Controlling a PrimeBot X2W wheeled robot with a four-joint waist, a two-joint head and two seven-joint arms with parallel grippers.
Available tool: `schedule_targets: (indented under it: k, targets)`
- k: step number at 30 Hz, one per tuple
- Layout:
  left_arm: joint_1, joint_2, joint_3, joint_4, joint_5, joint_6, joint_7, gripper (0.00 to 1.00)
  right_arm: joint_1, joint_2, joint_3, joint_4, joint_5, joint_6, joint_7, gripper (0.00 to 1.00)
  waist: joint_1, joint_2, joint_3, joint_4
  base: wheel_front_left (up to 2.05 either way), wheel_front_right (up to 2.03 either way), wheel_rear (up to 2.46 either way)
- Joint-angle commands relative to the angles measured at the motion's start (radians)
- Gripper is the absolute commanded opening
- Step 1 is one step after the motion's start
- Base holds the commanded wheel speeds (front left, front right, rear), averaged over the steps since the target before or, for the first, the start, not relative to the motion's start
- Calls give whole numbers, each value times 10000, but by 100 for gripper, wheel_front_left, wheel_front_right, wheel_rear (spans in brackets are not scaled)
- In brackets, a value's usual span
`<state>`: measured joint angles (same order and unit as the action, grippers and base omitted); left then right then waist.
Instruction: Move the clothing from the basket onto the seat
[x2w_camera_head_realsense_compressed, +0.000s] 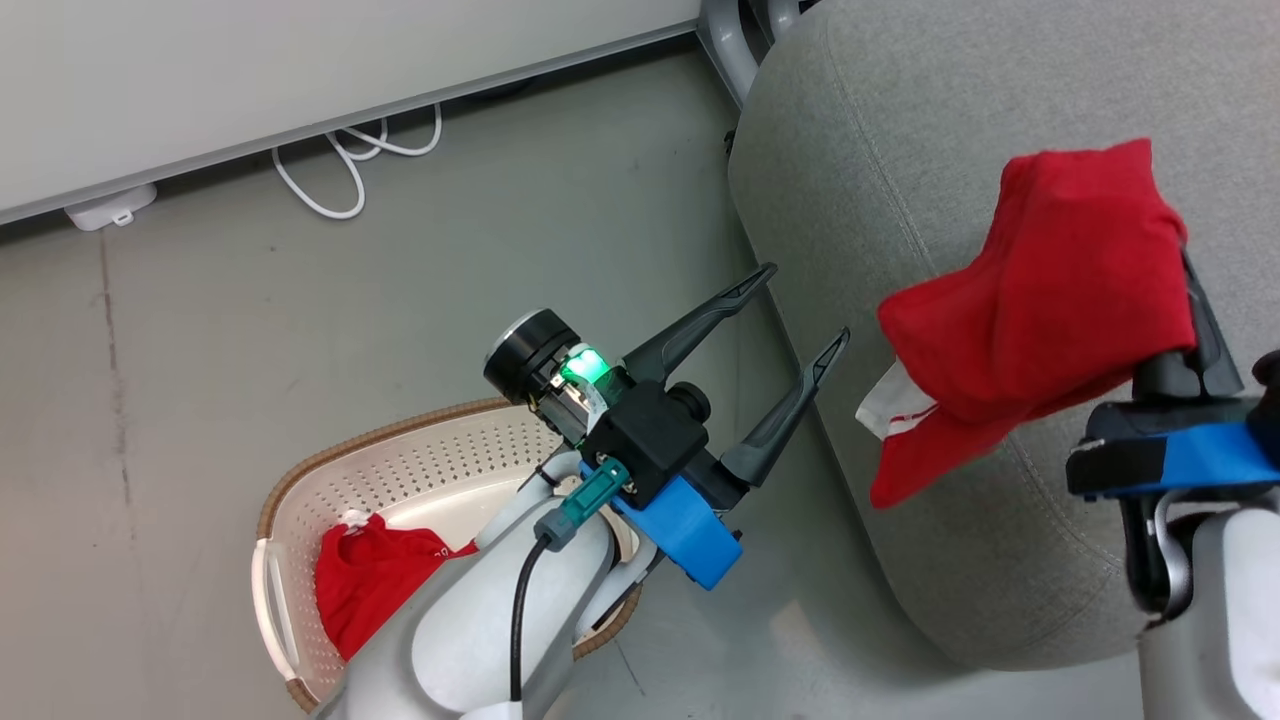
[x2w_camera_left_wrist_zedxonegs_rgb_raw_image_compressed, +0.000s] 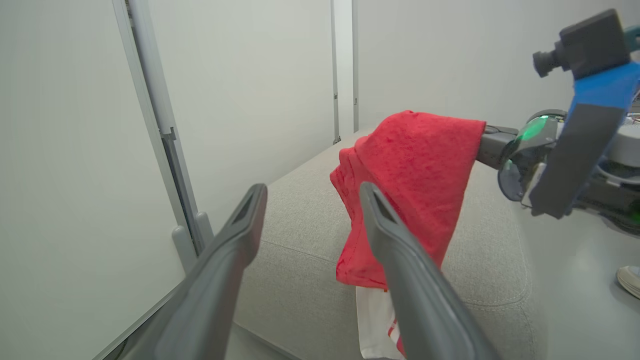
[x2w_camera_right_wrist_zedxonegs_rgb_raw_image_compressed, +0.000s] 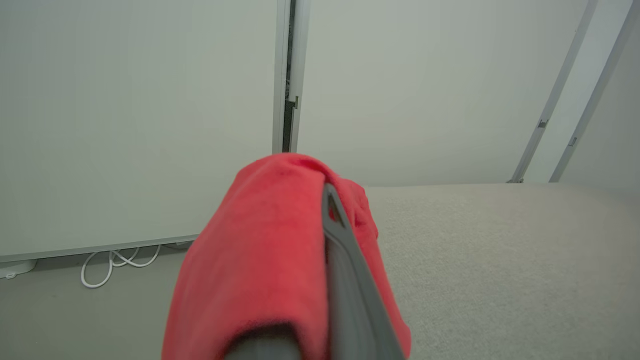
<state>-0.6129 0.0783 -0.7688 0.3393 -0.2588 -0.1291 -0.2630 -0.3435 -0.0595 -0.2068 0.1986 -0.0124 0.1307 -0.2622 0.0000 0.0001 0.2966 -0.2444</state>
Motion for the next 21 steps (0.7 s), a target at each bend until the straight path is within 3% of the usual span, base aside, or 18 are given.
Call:
schedule_targets:
  k: [1, 7, 12, 21]
  targets:
    - [-101, 84, 55, -59, 72, -14, -28, 100, -359, 15, 22, -129, 31, 1, -42, 0, 0, -1, 128, -12, 0, 0, 0]
    - [-452, 182, 200, -194, 269, -14, -28, 100, -1786, -520, -123, -521, 189, 1, -42, 0, 0, -1, 893, 5, 0, 0, 0]
    - [-975, 274, 121, -308, 466, -15, -27, 100, -3608, -1314, -856, -981, 341, 1, -40, 0, 0, -1, 1913, 154, 0, 0, 0]
    - [-2161, 324, 4, -590, 768, -15, -27, 100, -6690, -3764, -2561, -940, 521, 1, -39, 0, 0, -1, 3869, 586, 0, 0, 0]
